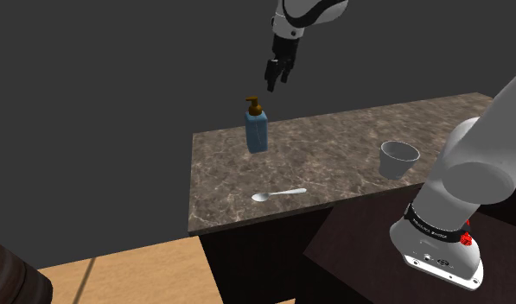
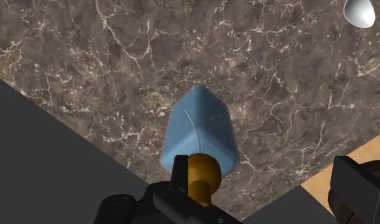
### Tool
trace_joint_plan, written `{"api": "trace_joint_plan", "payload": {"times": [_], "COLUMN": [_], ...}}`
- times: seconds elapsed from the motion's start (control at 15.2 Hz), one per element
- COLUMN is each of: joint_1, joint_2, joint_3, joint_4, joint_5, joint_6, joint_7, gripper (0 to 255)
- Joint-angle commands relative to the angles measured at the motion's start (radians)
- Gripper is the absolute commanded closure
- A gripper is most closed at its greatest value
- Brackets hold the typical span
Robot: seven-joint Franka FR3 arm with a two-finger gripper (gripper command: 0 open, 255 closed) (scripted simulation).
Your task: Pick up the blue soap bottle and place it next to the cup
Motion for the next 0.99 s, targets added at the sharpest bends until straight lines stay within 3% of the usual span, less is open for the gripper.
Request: {"api": "trace_joint_plan", "payload": {"times": [0.0,0.46,0.92], "joint_1": [0.000,-0.013,-0.013], "joint_2": [0.069,0.334,0.386], "joint_3": [-0.003,-0.019,-0.017], "joint_4": [0.045,0.253,0.236], "joint_5": [0.002,0.022,0.026], "joint_6": [0.026,0.085,0.152], "joint_7": [-0.009,-0.065,-0.069], "gripper": [0,0,0]}}
